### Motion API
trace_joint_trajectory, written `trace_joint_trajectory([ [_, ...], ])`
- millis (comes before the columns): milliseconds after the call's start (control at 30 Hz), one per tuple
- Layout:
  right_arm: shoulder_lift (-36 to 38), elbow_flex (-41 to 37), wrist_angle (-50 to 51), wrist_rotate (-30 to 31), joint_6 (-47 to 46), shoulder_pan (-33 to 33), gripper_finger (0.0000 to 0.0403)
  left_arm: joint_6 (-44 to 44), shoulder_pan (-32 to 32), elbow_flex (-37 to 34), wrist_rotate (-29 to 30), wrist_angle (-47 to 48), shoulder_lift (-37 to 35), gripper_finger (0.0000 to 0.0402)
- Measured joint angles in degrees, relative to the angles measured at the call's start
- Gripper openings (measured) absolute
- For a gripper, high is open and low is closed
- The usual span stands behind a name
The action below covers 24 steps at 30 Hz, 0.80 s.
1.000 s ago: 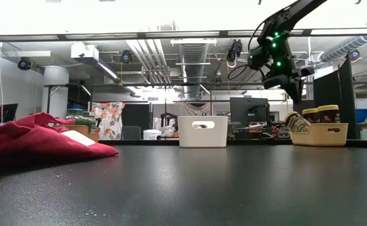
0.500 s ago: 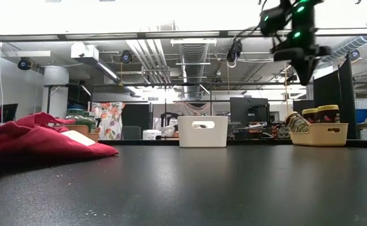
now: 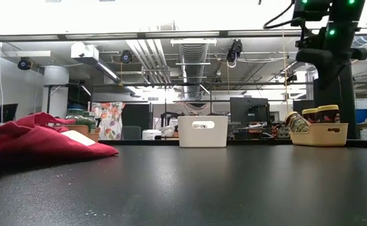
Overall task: Sort spices by type
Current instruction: Put the yellow seasoning bottle into the yellow bin
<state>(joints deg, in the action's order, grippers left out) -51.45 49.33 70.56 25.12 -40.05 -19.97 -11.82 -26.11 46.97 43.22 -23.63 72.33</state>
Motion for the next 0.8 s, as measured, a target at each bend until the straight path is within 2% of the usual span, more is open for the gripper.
trace_joint_trajectory([
  [100, 0.2, -1.9, -2.9, 2.0, 0.3, 0.0, 0.0009, 0.4, 5.9, 4.3, -10.2, 4.3, 2.4, 0.0000],
  [267, -0.1, -5.5, -9.7, 1.9, 6.8, 1.2, 0.0009, -1.4, 16.6, 11.8, -20.1, 11.8, 6.5, 0.0000],
  [433, 0.0, -7.6, -9.3, 2.2, 4.9, 2.1, 0.0009, -2.0, 28.6, 15.6, -40.2, 13.0, 10.4, 0.0000],
  [500, 0.0, -8.0, -9.4, 2.5, 5.2, 2.0, 0.0009, -2.0, 33.1, 17.3, -44.0, 12.7, 12.6, 0.0000],
  [567, -0.5, -8.0, -9.5, 2.2, 10.8, 2.0, 0.0009, -2.0, 37.1, 19.6, -47.2, 13.2, 15.3, 0.0000],
  [700, -1.1, -8.0, -11.0, -4.1, 15.7, 2.0, 0.0009, -2.1, 42.5, 25.4, -56.1, 13.6, 21.7, 0.0000],
  [767, -2.2, -7.4, -10.9, -5.4, 13.3, 2.0, 0.0009, -2.5, 44.1, 29.6, -58.9, 14.2, 25.3, 0.0000],
  [800, -2.8, -7.2, -10.9, -5.3, 8.9, 2.0, 0.0009, -2.7, 45.0, 32.1, -59.9, 14.6, 27.1, 0.0000],
])
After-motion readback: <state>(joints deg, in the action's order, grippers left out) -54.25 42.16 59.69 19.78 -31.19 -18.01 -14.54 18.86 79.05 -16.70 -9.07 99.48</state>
